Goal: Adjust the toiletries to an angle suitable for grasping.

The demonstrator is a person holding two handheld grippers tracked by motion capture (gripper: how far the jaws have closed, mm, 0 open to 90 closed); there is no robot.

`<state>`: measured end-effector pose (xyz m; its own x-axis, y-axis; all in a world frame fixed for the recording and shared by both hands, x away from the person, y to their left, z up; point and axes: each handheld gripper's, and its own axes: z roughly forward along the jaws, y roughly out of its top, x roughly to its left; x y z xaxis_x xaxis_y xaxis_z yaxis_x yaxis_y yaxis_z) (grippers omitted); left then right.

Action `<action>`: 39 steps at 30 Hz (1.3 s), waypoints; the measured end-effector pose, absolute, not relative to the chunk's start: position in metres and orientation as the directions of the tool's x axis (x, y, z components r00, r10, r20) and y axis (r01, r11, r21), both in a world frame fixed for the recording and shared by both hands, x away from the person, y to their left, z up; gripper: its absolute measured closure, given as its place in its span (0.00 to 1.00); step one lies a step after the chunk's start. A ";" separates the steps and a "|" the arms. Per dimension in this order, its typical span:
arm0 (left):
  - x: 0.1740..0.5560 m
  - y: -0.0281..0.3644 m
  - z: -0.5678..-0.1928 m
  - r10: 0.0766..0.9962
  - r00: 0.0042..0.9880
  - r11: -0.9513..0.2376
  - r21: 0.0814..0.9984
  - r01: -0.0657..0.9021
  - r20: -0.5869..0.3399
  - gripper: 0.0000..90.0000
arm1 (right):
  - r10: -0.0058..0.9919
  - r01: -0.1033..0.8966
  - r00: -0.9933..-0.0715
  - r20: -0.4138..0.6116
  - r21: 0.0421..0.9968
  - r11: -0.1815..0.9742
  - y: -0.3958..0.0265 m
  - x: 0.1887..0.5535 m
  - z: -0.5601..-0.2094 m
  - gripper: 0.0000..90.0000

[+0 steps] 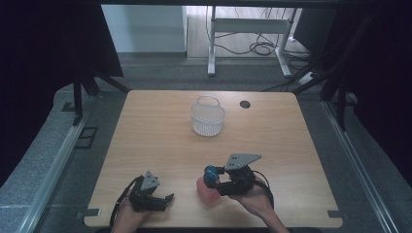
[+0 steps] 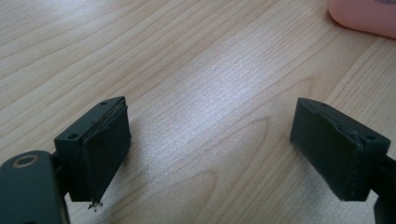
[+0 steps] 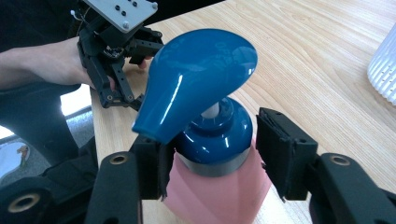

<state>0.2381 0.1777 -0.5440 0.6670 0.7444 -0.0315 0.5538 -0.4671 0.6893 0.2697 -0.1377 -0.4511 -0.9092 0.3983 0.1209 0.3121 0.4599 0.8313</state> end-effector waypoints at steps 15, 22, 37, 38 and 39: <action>0.238 0.178 -0.544 0.745 0.666 -0.466 0.690 0.554 -0.031 0.13 | 0.417 0.280 -0.907 0.057 0.821 0.497 -0.134 0.266 -0.445 0.59; 0.238 0.178 -0.544 0.745 0.667 -0.466 0.690 0.554 -0.032 0.13 | 0.422 0.288 -0.904 0.066 0.824 0.488 -0.135 0.268 -0.443 0.59; 0.238 0.178 -0.544 0.744 0.668 -0.468 0.689 0.554 -0.031 0.13 | 0.418 0.279 -0.906 0.058 0.826 0.489 -0.135 0.277 -0.422 0.59; 0.238 0.178 -0.544 0.744 0.668 -0.468 0.689 0.553 -0.031 0.13 | 0.421 0.279 -0.905 0.057 0.827 0.489 -0.135 0.278 -0.420 0.59; 0.238 0.178 -0.544 0.743 0.668 -0.469 0.688 0.554 -0.031 0.13 | 0.422 0.279 -0.905 0.057 0.827 0.488 -0.135 0.279 -0.419 0.59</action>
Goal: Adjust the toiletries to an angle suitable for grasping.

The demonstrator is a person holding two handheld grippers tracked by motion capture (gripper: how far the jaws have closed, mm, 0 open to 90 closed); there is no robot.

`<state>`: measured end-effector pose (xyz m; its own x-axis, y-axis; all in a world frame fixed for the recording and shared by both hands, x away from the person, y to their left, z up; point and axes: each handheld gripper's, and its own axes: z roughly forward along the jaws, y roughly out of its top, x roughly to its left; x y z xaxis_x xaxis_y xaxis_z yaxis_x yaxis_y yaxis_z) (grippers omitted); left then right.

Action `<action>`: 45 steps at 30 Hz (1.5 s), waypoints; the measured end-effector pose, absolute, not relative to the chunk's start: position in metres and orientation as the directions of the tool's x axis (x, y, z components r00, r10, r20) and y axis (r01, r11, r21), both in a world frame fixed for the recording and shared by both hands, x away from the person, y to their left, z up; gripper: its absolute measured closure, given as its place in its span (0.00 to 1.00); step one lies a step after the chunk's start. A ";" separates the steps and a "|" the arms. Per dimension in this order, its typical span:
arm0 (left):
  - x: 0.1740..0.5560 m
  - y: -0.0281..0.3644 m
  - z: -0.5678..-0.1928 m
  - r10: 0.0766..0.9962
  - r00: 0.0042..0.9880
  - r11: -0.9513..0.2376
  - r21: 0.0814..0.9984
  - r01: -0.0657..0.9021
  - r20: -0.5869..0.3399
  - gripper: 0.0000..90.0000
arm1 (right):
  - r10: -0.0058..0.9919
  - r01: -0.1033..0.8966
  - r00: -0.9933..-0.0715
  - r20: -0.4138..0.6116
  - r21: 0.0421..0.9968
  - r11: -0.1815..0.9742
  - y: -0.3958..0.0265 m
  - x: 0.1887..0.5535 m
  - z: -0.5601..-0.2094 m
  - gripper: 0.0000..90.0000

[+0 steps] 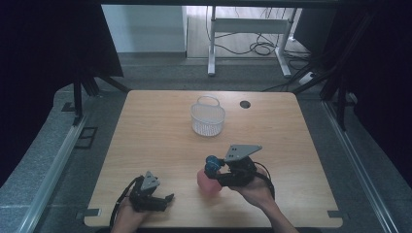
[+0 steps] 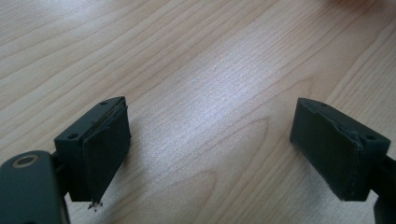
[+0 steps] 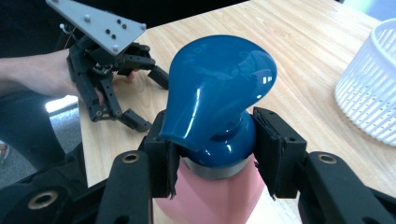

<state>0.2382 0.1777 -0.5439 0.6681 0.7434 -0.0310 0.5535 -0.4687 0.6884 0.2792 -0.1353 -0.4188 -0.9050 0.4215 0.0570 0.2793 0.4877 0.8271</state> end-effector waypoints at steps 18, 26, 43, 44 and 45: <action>0.238 0.178 -0.544 0.743 0.668 -0.469 0.689 0.552 -0.030 0.13 | 0.492 0.298 -0.870 0.037 0.834 0.464 -0.143 0.310 -0.399 0.59; 0.238 0.178 -0.544 0.743 0.669 -0.469 0.689 0.552 -0.030 0.13 | 0.517 0.296 -0.855 0.022 0.840 0.454 -0.145 0.321 -0.392 0.59; 0.238 0.178 -0.544 0.743 0.668 -0.469 0.691 0.551 -0.028 0.13 | 0.557 0.307 -0.830 0.013 0.845 0.438 -0.144 0.344 -0.383 0.59; 0.238 0.178 -0.544 0.743 0.669 -0.469 0.690 0.551 -0.028 0.13 | 0.560 0.306 -0.829 0.011 0.846 0.437 -0.143 0.346 -0.383 0.59; 0.238 0.178 -0.544 0.743 0.669 -0.469 0.691 0.551 -0.028 0.13 | 0.561 0.306 -0.828 0.009 0.846 0.437 -0.143 0.347 -0.382 0.59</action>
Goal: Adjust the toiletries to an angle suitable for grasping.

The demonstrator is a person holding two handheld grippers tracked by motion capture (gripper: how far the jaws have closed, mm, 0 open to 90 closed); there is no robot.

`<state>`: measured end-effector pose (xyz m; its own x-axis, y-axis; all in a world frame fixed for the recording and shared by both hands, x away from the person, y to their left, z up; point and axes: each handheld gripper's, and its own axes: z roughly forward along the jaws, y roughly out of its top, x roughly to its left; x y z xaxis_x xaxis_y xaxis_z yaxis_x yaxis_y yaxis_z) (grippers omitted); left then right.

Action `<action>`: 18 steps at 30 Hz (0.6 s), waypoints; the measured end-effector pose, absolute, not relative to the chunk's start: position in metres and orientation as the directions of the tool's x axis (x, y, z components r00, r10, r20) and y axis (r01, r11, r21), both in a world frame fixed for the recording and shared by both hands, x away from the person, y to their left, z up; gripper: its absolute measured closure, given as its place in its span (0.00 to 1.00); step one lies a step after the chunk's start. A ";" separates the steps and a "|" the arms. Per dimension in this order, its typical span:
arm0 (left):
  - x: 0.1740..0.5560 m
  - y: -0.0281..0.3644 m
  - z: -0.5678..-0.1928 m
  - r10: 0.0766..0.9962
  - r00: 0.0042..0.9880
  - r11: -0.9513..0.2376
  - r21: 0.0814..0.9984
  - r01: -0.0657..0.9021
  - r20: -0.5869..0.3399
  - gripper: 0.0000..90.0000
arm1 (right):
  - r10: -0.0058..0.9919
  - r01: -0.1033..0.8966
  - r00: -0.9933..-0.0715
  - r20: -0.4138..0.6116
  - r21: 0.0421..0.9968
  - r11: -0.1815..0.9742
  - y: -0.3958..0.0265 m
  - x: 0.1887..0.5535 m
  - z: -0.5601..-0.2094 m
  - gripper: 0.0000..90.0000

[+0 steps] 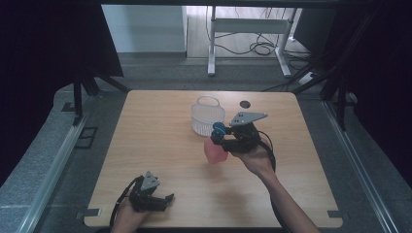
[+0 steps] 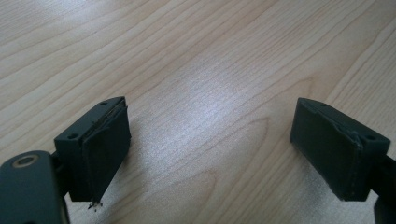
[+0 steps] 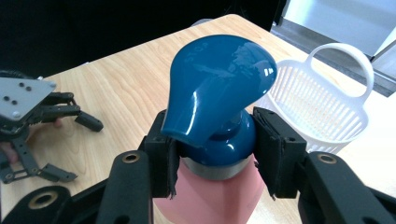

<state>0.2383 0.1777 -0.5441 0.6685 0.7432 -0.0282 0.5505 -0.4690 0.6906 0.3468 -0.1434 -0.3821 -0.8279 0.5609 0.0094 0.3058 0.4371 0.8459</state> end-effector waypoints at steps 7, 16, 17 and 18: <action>0.238 0.178 -0.544 0.743 0.669 -0.469 0.691 0.550 -0.028 0.13 | 0.576 0.308 -0.817 0.007 0.850 0.427 -0.144 0.356 -0.377 0.59; 0.238 0.178 -0.544 0.743 0.669 -0.470 0.690 0.551 -0.028 0.13 | 0.588 0.310 -0.809 0.006 0.854 0.418 -0.143 0.363 -0.374 0.59; 0.238 0.178 -0.544 0.743 0.668 -0.470 0.690 0.551 -0.028 0.13 | 0.589 0.311 -0.808 0.006 0.853 0.418 -0.143 0.364 -0.373 0.59; 0.238 0.178 -0.544 0.743 0.669 -0.470 0.690 0.551 -0.028 0.13 | 0.593 0.313 -0.805 0.005 0.853 0.417 -0.144 0.366 -0.372 0.59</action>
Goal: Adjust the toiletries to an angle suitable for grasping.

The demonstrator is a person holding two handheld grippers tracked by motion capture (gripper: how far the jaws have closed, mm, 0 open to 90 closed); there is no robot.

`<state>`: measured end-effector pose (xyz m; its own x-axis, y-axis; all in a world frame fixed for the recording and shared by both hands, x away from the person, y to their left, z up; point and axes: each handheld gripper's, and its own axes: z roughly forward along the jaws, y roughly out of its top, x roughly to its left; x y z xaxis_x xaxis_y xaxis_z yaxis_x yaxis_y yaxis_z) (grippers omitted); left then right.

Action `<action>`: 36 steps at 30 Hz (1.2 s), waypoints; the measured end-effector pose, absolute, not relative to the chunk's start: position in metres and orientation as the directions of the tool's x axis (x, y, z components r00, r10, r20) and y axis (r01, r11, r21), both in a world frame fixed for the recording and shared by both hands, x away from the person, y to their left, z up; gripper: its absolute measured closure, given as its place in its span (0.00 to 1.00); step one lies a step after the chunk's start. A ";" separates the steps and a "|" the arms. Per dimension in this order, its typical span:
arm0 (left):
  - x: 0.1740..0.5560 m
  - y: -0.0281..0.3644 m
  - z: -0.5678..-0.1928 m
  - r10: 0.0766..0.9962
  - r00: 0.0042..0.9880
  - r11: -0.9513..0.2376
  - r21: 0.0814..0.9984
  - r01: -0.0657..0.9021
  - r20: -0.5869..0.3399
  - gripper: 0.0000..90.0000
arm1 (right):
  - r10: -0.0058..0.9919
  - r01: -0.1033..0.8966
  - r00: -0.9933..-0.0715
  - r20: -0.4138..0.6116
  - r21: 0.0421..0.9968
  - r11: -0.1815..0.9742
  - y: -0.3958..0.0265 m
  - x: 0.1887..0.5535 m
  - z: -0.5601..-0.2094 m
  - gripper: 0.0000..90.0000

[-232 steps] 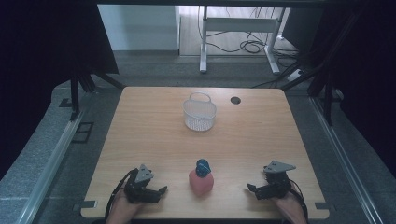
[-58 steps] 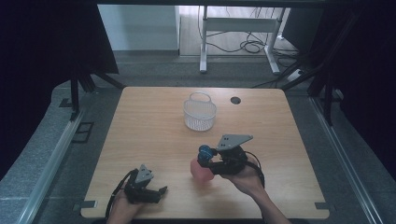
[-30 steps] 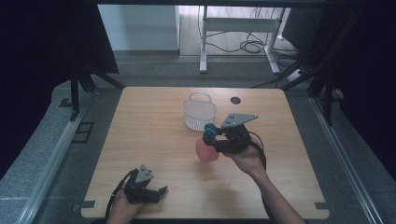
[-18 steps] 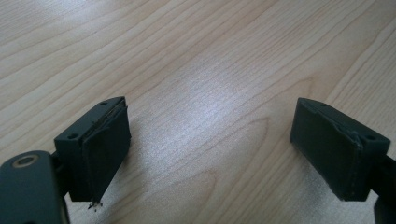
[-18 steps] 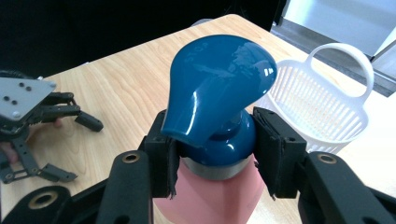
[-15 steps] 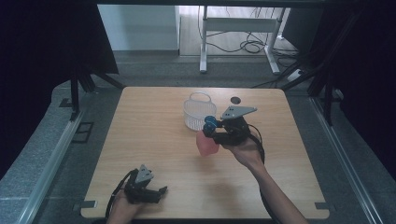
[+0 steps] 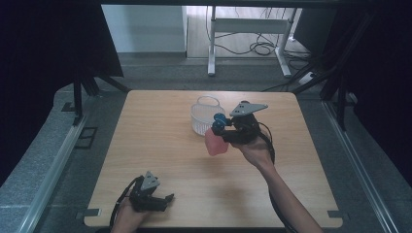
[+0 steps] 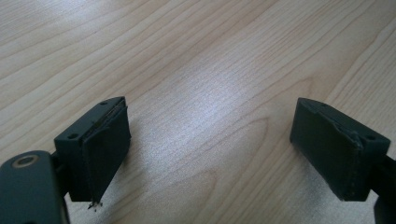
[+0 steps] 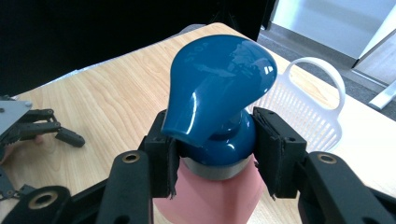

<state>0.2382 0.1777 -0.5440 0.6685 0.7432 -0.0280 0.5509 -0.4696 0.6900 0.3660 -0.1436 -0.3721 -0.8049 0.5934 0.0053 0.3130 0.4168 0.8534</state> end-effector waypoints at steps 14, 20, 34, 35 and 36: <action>0.238 0.178 -0.544 0.742 0.670 -0.470 0.691 0.550 -0.029 0.13 | 0.609 0.315 -0.793 0.003 0.858 0.406 -0.143 0.381 -0.360 0.59; 0.238 0.178 -0.544 0.742 0.670 -0.470 0.691 0.550 -0.029 0.13 | 0.619 0.311 -0.786 -0.008 0.860 0.405 -0.141 0.390 -0.352 0.59; 0.238 0.177 -0.544 0.740 0.671 -0.469 0.692 0.549 -0.030 0.13 | 0.638 0.306 -0.769 -0.026 0.862 0.404 -0.128 0.410 -0.343 0.59; 0.238 0.177 -0.544 0.740 0.671 -0.469 0.692 0.549 -0.030 0.13 | 0.641 0.308 -0.767 -0.025 0.862 0.403 -0.127 0.412 -0.343 0.59; 0.238 0.177 -0.544 0.740 0.672 -0.470 0.692 0.548 -0.030 0.13 | 0.644 0.309 -0.765 -0.025 0.862 0.401 -0.127 0.414 -0.344 0.59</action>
<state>0.2379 0.1773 -0.5442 0.6717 0.7402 -0.0298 0.5483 -0.4698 0.6919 0.4137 -0.1268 -0.3437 -0.7650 0.6436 -0.0252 0.3090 0.4011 0.8624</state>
